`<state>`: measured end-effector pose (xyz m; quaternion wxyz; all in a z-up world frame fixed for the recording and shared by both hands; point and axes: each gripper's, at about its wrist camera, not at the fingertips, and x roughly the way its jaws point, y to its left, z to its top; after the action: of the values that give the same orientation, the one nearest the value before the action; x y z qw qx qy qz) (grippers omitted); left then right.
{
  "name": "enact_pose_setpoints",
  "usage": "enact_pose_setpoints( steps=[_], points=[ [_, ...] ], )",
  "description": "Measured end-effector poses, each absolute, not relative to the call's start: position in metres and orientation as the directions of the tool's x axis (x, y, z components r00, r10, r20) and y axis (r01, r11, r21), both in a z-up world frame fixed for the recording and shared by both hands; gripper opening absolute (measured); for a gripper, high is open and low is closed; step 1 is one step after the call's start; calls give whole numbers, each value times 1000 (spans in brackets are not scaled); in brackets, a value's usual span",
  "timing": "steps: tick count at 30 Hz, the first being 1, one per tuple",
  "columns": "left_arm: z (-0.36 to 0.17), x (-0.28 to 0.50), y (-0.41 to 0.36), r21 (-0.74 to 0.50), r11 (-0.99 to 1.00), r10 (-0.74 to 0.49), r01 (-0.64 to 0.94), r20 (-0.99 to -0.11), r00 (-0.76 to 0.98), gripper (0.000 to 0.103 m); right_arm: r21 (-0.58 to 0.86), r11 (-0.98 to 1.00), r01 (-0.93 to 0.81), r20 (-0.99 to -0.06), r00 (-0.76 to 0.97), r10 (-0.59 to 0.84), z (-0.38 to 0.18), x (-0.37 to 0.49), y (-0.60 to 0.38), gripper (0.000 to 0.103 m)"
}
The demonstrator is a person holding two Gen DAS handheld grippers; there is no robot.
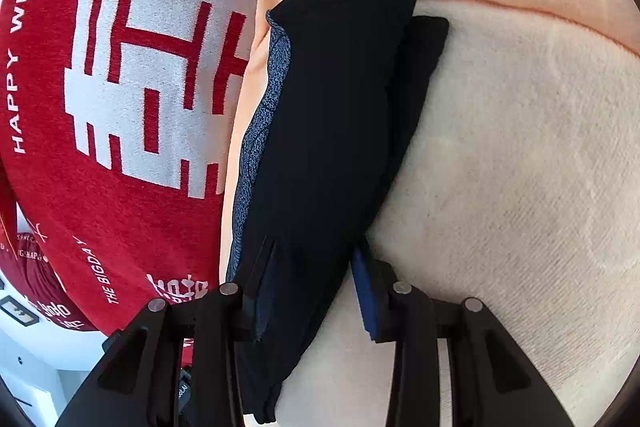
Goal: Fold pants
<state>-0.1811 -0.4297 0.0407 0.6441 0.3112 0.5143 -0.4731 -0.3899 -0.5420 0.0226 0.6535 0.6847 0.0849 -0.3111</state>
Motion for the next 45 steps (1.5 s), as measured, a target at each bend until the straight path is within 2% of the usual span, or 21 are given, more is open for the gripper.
enact_pose_setpoints(
  steps=[4,9,11,14,15,19,24,31,42,45],
  points=[
    [16,-186,-440,-42,344,-227,938,-973,40,103,837,-99,538,-542,791,-283,26,-390,-551,41],
    [18,-187,-442,-37,343,-241,939,-969,50,103,812,-85,578,-576,767,-283,28,-387,-561,40],
    [20,-184,-441,-37,341,-234,939,-971,47,103,739,-61,671,-655,695,-297,42,-385,-563,40],
    [20,-183,-443,-35,340,-230,940,-972,47,103,542,8,840,-791,514,-331,68,-382,-560,40],
    [20,-183,-443,-34,342,-229,939,-972,48,103,494,26,869,-808,470,-356,77,-384,-556,40],
    [18,-184,-446,-30,348,-232,937,-971,55,103,423,70,903,-801,409,-437,107,-396,-546,41],
    [15,-186,-449,-27,344,-230,939,-972,56,103,460,151,875,-794,482,-370,108,-373,-565,41],
    [12,-184,-455,-25,337,-215,941,-975,51,103,414,211,885,-832,462,-306,98,-329,-590,41],
    [10,-184,-464,-23,329,-196,944,-980,45,103,338,166,926,-849,376,-371,98,-339,-636,41],
    [9,-184,-466,-19,327,-196,945,-979,48,103,204,180,962,-868,263,-422,104,-331,-649,41]
  ],
)
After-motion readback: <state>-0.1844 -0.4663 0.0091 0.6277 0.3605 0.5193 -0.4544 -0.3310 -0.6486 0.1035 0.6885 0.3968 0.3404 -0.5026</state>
